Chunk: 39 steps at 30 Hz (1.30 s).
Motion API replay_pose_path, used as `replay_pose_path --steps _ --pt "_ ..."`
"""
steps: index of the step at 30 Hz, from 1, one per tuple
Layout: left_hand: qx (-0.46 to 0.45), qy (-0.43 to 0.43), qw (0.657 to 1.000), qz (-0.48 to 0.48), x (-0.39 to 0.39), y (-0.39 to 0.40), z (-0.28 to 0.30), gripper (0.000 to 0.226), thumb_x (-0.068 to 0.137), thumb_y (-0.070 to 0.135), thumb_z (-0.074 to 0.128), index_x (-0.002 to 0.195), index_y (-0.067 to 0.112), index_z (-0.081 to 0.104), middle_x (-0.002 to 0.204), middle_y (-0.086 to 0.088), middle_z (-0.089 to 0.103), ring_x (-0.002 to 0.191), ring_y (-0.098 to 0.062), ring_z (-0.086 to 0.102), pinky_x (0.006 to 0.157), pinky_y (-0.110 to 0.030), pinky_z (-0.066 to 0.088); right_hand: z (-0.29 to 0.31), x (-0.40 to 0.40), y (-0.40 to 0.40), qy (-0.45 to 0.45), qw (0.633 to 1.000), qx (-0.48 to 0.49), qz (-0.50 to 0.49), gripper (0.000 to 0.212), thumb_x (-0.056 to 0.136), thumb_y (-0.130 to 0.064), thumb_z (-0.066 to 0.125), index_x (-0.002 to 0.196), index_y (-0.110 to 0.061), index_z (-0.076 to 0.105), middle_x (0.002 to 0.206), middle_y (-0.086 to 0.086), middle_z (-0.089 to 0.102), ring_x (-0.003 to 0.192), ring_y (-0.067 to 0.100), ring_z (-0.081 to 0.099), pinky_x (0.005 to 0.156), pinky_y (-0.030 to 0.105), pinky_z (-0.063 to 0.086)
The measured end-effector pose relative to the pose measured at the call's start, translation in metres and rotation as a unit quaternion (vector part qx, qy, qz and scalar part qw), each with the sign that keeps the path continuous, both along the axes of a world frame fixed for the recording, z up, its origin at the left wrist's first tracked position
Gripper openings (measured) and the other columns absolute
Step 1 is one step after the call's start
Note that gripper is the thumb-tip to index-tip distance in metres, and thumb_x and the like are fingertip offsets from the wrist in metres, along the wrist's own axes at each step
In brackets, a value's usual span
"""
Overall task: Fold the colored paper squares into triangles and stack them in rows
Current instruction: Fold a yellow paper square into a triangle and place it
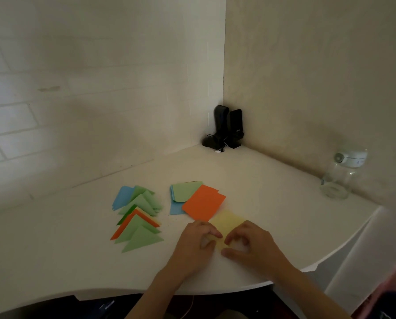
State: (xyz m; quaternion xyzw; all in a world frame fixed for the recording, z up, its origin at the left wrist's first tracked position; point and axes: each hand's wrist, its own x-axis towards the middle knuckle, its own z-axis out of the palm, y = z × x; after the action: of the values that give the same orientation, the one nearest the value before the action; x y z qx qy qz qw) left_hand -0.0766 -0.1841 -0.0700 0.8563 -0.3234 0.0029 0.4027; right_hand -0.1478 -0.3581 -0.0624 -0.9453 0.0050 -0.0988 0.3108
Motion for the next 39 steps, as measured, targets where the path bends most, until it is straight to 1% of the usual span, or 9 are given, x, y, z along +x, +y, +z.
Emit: replay_pose_path --steps 5,11,14,20,22,24,29,33,39 --pt "0.027 -0.022 0.998 -0.043 -0.008 0.013 0.004 0.041 0.066 0.02 0.054 0.105 0.033 0.06 0.108 0.015 0.053 0.104 -0.005 0.046 0.089 -0.014 0.034 0.003 0.003 0.003 0.047 0.999 -0.027 -0.008 0.019 0.073 -0.049 0.066 0.06 -0.049 0.053 0.088 -0.019 0.051 0.08 -0.002 0.046 0.088 0.034 0.041" --pt "0.096 -0.117 0.987 -0.053 -0.014 0.016 0.005 0.036 0.07 0.043 0.051 0.105 0.036 0.059 0.112 0.017 0.054 0.098 -0.011 0.047 0.084 -0.034 0.041 0.023 0.003 -0.003 0.106 0.991 -0.021 0.073 0.017 0.077 -0.047 0.06 0.066 -0.051 0.047 0.088 -0.017 0.05 0.081 -0.001 0.049 0.083 0.025 0.044" --pt "0.122 -0.164 0.978 -0.049 -0.015 0.013 0.003 0.025 0.083 0.041 0.048 0.103 0.035 0.061 0.112 0.016 0.055 0.096 -0.01 0.046 0.081 -0.032 0.04 0.029 0.0 -0.007 0.091 0.993 0.021 0.078 0.007 0.073 -0.047 0.059 0.071 -0.045 0.053 0.094 -0.008 0.057 0.088 0.009 0.058 0.08 0.02 0.044" --pt "0.055 -0.161 0.985 -0.031 -0.021 0.006 0.003 0.01 0.084 0.025 0.06 0.087 0.025 0.069 0.097 0.012 0.061 0.089 -0.007 0.049 0.078 -0.023 0.042 0.018 -0.013 -0.009 0.009 1.0 0.001 0.025 0.019 0.076 -0.03 0.069 0.066 -0.042 0.058 0.081 -0.016 0.064 0.079 0.002 0.06 0.079 0.025 0.048" --pt "0.042 -0.155 0.987 -0.016 -0.023 0.003 0.003 0.006 0.081 0.024 0.062 0.083 0.024 0.068 0.093 0.012 0.061 0.088 -0.006 0.05 0.076 -0.022 0.041 0.011 -0.018 -0.01 -0.012 0.999 -0.023 0.03 0.009 0.077 -0.044 0.061 0.074 -0.037 0.066 0.087 -0.021 0.062 0.084 -0.002 0.058 0.081 0.027 0.047" --pt "0.03 -0.14 0.99 -0.008 -0.023 0.001 0.001 0.002 0.078 0.024 0.065 0.077 0.023 0.065 0.087 0.012 0.061 0.084 -0.005 0.051 0.073 -0.02 0.041 0.003 -0.022 -0.011 -0.017 0.998 -0.051 0.039 0.025 0.076 -0.058 0.051 0.082 -0.038 0.066 0.092 -0.027 0.057 0.091 -0.005 0.054 0.084 0.03 0.044" --pt "0.007 -0.092 0.996 0.019 -0.02 0.002 0.001 0.013 0.073 0.034 0.073 0.073 0.024 0.065 0.083 0.013 0.06 0.082 -0.002 0.048 0.073 -0.016 0.039 -0.009 -0.017 -0.009 -0.039 0.998 -0.048 -0.018 0.034 0.072 -0.065 0.049 0.075 -0.036 0.066 0.091 -0.028 0.054 0.091 -0.002 0.052 0.083 0.034 0.044" --pt "0.024 -0.077 0.994 0.068 -0.014 0.007 0.002 0.023 0.069 0.047 0.073 0.07 0.024 0.066 0.086 0.013 0.057 0.088 -0.008 0.045 0.079 -0.023 0.039 -0.005 -0.015 -0.006 -0.023 0.998 -0.003 -0.051 0.022 0.07 -0.053 0.07 0.056 -0.043 0.056 0.094 -0.024 0.053 0.093 -0.001 0.05 0.087 0.029 0.041" --pt "0.116 -0.094 0.981 0.124 -0.009 0.003 0.0 0.043 0.07 0.065 0.062 0.082 0.024 0.067 0.093 0.01 0.046 0.093 -0.01 0.035 0.084 -0.021 0.034 -0.01 -0.01 -0.001 -0.01 0.996 -0.021 -0.086 0.029 0.066 -0.066 0.06 0.051 -0.046 0.047 0.093 -0.022 0.048 0.092 0.006 0.048 0.081 0.029 0.039"
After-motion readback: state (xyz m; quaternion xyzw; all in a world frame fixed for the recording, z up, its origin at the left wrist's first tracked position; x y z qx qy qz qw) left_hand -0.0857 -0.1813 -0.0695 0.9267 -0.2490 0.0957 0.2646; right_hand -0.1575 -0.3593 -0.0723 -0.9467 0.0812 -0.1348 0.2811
